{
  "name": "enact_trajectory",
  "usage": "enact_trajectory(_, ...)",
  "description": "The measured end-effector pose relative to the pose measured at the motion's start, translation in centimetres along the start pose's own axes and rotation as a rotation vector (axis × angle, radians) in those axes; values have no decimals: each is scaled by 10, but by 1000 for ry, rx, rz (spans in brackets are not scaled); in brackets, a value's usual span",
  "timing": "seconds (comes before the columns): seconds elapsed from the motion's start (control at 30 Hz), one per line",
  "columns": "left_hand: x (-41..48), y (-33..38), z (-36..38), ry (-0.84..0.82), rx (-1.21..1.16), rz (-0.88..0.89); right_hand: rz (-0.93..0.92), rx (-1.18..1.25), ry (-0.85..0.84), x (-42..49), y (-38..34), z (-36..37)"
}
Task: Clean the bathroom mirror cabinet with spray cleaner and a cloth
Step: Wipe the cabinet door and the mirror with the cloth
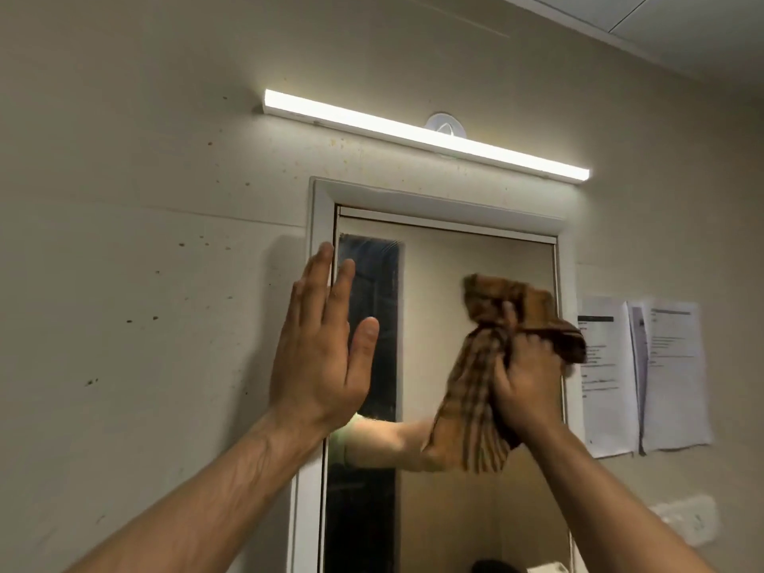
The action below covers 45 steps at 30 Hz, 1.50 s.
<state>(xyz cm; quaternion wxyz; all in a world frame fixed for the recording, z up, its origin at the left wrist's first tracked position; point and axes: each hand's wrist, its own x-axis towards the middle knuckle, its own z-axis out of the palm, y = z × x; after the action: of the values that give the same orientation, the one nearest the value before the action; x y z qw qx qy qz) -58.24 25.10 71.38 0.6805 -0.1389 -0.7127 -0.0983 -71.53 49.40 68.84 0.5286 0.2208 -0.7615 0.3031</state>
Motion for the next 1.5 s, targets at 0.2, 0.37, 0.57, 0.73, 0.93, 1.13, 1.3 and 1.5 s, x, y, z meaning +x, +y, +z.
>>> enact_trajectory(0.2,-12,1,2,97,-154,-41,320,-71,72,62,-79,11)
enact_trajectory(0.37,-12,1,-3,149,-263,-88,-487,-89,-50,-3,-150,43)
enact_trajectory(0.57,-28,6,-4,-31,-82,-54,-310,-40,-97,-30,-72,23)
enact_trajectory(0.73,-41,8,-3,5,-139,-90,325,-59,74,3,-90,25)
enact_trajectory(0.93,-45,7,-4,9,-73,-65,-670,-123,-218,-40,-113,40)
enact_trajectory(1.13,-74,5,-3,-159,123,7,45,-33,30,-21,3,8)
enact_trajectory(1.3,-85,3,-1,-168,161,40,452,-63,112,-20,-25,22)
enact_trajectory(1.5,-93,9,-2,-209,249,87,-488,-76,-246,-117,-117,61)
